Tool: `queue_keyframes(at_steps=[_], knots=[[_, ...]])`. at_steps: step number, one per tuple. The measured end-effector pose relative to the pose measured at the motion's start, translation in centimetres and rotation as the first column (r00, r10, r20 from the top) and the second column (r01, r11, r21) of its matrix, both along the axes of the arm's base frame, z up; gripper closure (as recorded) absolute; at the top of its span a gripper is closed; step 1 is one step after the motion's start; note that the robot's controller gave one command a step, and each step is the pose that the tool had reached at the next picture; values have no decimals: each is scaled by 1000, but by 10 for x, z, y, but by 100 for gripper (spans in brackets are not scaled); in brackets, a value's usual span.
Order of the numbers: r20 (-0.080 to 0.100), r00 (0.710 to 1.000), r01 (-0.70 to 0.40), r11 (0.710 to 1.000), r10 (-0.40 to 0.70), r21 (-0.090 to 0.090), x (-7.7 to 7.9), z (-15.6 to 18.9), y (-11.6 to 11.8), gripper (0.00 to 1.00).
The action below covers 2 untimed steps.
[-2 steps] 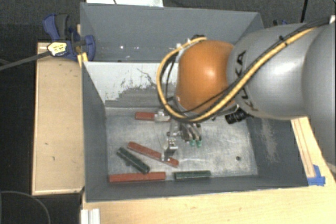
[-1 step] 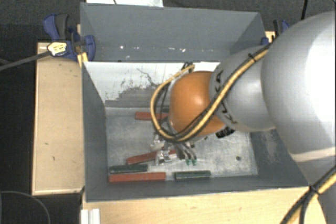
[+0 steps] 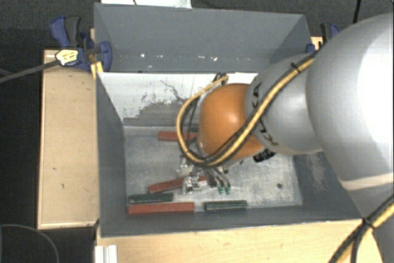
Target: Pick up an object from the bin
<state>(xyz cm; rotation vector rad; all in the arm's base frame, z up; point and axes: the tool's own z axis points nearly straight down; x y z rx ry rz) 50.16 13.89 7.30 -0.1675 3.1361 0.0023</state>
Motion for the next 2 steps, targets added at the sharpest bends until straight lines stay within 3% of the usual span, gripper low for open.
queue_keyframes(at_steps=[1,2], knots=[[1,1000,-16,1000,16,-1,-10,120,-10,100],[0,1000,-15,1000,15,-1,-10,120,-10,100]])
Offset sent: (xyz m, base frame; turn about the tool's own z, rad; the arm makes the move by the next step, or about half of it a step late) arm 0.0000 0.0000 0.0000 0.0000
